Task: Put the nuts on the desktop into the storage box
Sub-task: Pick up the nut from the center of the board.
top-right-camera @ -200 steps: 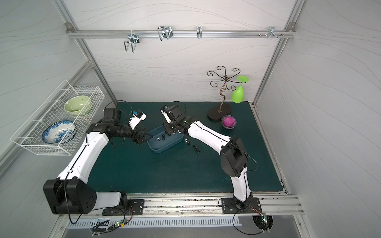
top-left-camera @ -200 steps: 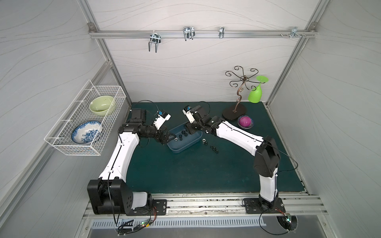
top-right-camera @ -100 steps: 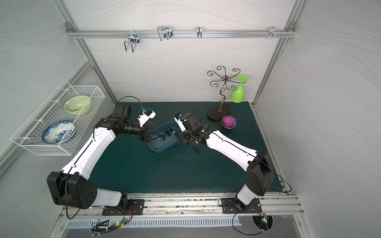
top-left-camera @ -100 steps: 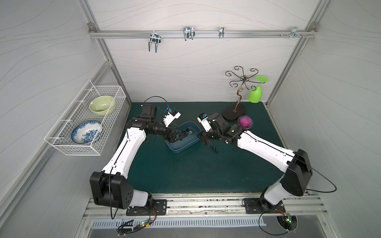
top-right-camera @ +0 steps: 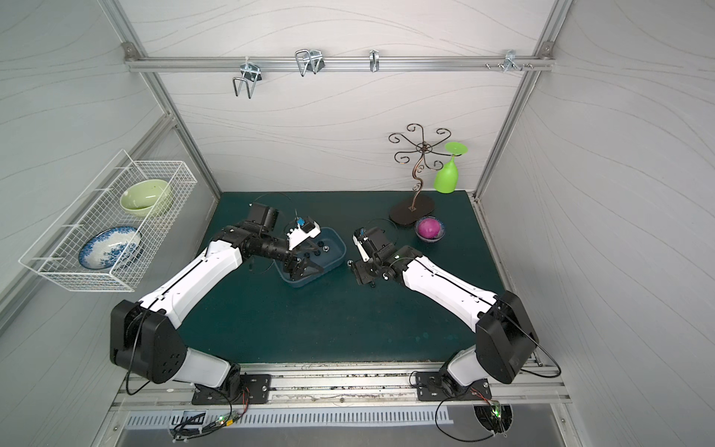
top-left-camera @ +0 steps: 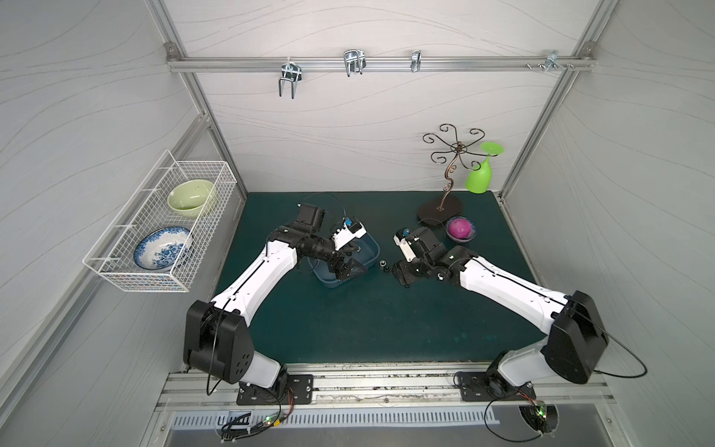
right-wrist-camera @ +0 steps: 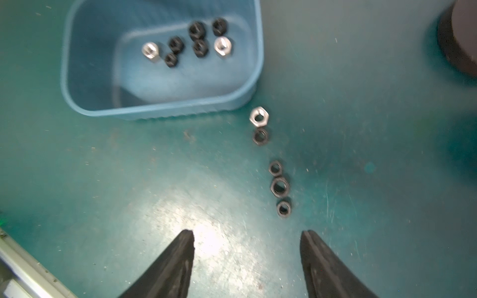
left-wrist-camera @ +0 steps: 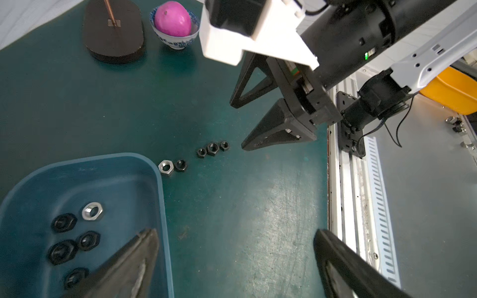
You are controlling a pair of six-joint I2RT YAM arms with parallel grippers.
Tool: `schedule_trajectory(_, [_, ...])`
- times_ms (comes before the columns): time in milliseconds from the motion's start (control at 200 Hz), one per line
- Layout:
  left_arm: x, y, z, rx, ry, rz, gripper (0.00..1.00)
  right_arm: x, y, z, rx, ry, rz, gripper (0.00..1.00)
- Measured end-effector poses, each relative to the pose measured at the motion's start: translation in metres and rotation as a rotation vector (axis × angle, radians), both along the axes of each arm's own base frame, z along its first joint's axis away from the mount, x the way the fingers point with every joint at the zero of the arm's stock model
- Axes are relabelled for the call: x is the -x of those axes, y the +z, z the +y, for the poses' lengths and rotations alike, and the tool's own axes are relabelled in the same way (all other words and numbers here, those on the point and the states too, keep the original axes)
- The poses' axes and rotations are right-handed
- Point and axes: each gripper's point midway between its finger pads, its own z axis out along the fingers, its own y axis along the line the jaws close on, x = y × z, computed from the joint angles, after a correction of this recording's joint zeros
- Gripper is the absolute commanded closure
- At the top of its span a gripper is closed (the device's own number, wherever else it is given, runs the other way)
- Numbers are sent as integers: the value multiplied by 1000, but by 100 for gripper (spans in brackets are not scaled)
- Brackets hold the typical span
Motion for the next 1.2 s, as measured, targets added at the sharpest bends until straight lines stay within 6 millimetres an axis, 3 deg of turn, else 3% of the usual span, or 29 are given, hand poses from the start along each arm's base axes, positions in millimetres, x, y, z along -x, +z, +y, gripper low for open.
schedule_trajectory(210, [7,-40,-13,-49,-30,10,1,1,-27,-12,37,-48,63,35])
schedule_trajectory(565, [3,-72,-16,-65,-16,20,1,-4,-86,-30,112,-115,182,43])
schedule_trajectory(875, [-2,-69,-19,-51,-3,8,1,-9,-127,-31,163,-125,237,51])
schedule_trajectory(971, [-2,-69,-20,-51,-4,8,1,-14,-127,-27,149,-125,223,52])
schedule_trajectory(1201, [-3,-69,-20,-51,-4,2,1,-19,-127,-26,149,-132,208,66])
